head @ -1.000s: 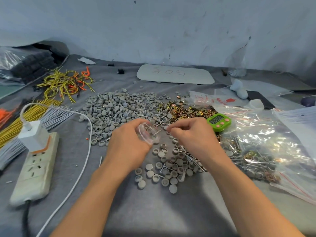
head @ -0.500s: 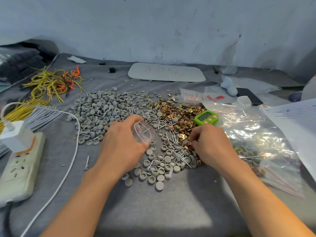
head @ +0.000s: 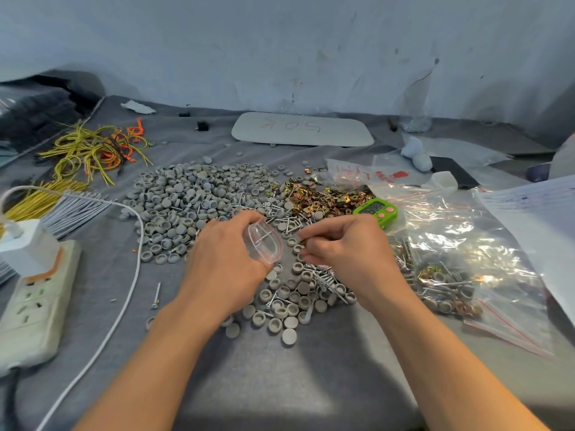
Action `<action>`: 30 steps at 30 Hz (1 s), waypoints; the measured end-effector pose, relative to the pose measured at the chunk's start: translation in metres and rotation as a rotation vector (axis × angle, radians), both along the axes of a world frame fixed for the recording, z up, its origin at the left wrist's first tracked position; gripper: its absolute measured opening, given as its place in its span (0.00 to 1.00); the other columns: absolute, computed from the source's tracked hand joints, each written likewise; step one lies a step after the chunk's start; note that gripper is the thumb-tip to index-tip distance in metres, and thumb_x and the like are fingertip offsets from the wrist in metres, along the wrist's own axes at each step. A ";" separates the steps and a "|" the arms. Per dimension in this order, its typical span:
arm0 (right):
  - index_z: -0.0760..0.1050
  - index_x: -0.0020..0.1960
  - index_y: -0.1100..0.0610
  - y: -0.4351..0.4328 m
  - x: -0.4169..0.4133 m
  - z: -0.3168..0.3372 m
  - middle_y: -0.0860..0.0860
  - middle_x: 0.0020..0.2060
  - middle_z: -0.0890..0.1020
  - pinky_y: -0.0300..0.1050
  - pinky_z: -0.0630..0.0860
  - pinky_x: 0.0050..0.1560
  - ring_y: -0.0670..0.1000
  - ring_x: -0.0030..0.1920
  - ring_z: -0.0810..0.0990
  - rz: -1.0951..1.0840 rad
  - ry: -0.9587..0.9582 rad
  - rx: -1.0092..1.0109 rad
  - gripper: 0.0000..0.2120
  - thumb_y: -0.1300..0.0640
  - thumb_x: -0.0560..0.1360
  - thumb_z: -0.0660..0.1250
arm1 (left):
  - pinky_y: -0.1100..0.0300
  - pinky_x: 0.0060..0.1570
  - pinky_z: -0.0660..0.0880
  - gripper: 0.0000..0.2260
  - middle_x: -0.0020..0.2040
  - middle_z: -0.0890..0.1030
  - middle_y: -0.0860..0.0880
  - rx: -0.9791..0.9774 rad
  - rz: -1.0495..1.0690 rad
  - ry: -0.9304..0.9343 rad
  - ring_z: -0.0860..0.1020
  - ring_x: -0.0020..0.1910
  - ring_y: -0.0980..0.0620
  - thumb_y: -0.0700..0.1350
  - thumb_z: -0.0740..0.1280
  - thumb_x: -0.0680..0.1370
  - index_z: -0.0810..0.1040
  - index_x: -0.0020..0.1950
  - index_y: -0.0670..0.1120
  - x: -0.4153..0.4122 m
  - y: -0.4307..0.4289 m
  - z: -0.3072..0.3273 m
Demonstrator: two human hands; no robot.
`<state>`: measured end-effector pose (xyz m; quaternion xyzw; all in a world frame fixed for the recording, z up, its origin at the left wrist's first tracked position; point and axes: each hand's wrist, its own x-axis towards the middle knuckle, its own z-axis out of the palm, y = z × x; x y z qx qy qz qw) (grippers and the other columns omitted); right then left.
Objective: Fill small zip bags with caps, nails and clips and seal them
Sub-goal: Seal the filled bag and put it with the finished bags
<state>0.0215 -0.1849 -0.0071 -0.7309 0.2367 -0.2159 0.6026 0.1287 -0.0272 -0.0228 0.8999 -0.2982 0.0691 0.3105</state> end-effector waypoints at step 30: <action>0.87 0.42 0.46 0.001 0.022 0.007 0.36 0.33 0.85 0.33 0.81 0.37 0.38 0.35 0.84 -0.225 0.036 -0.460 0.09 0.59 0.75 0.74 | 0.76 0.39 0.65 0.24 0.48 0.83 0.64 -0.174 -0.060 0.172 0.77 0.46 0.69 0.49 0.79 0.69 0.76 0.61 0.64 0.000 0.010 0.010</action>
